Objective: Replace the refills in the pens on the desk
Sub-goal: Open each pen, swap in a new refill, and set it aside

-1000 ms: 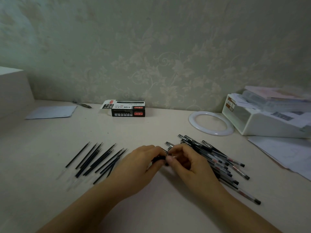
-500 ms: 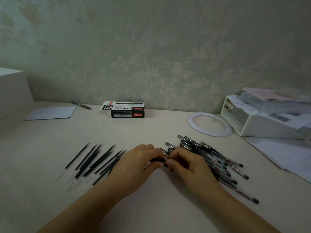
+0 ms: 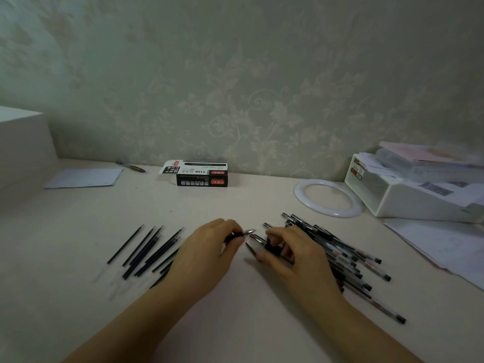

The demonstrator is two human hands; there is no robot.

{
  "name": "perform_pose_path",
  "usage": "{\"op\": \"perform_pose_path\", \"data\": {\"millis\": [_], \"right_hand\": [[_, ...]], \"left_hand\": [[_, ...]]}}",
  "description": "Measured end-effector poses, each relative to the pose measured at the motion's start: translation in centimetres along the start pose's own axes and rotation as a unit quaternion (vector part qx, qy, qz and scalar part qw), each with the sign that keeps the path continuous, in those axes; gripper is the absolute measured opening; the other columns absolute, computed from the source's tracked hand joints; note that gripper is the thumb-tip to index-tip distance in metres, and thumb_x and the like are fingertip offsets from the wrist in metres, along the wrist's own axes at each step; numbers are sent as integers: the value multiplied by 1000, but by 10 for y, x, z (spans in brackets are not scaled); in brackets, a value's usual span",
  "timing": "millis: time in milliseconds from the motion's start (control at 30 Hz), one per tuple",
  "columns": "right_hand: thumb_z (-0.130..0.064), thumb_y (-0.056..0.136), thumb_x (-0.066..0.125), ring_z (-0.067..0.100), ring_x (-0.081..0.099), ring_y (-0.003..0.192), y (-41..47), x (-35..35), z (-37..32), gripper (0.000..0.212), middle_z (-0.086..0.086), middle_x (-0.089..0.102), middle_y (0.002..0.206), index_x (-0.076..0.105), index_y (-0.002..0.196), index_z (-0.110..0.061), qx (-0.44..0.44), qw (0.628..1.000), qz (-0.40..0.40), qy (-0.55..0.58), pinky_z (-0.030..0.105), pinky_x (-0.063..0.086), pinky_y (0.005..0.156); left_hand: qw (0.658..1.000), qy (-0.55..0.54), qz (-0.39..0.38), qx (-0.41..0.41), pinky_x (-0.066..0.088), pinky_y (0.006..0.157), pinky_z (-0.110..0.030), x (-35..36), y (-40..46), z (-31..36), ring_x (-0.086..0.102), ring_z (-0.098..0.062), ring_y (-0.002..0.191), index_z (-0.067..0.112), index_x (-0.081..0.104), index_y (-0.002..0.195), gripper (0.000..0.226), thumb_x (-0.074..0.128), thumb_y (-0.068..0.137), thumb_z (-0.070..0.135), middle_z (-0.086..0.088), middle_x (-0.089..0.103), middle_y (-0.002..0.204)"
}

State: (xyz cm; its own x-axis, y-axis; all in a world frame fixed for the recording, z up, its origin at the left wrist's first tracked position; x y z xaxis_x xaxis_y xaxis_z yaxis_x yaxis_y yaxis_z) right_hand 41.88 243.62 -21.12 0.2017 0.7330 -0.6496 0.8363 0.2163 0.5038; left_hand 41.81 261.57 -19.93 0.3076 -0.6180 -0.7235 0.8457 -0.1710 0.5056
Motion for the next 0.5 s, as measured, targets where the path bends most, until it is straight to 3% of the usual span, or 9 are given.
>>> {"op": "perform_pose_path", "data": {"millis": [200, 367, 500], "right_hand": [[-49, 81, 70, 12, 46, 93, -1, 14, -7, 31, -11, 53, 94, 71, 97, -23, -29, 991, -32, -125, 27, 42, 81], [-21, 89, 66, 11, 46, 94, -1, 11, -4, 4, -11, 53, 95, 63, 90, -20, -16, 993, -39, -107, 32, 44, 83], [-11, 93, 61, 6, 51, 94, -2, 0, 1, 11, -14, 59, 95, 63, 96, -22, 13, 999, -16, -26, 27, 46, 82]], "left_hand": [[1000, 11, -4, -28, 50, 73, -33, 2, -1, -4, 57, -8, 80, 26, 64, 94, 7, 58, 92, 31, 11, 62, 86], [999, 21, -33, -18, 47, 72, -26, 5, -3, -2, 55, -6, 79, 28, 67, 98, 10, 60, 92, 31, 11, 59, 86], [999, 21, -37, -15, 41, 67, -16, 2, -3, -4, 52, -4, 77, 30, 67, 101, 12, 58, 93, 33, 14, 55, 86]]}}
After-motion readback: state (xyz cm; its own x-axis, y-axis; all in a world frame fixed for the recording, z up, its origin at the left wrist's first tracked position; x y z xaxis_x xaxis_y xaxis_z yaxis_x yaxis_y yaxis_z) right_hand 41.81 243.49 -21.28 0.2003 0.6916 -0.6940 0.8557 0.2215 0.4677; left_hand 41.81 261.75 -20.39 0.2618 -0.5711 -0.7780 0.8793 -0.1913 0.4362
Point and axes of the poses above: each hand's wrist, its own y-axis towards the middle knuckle, its own x-axis out of the palm, z = x × y, the point moved 4 cm from there along y, towards the middle knuckle
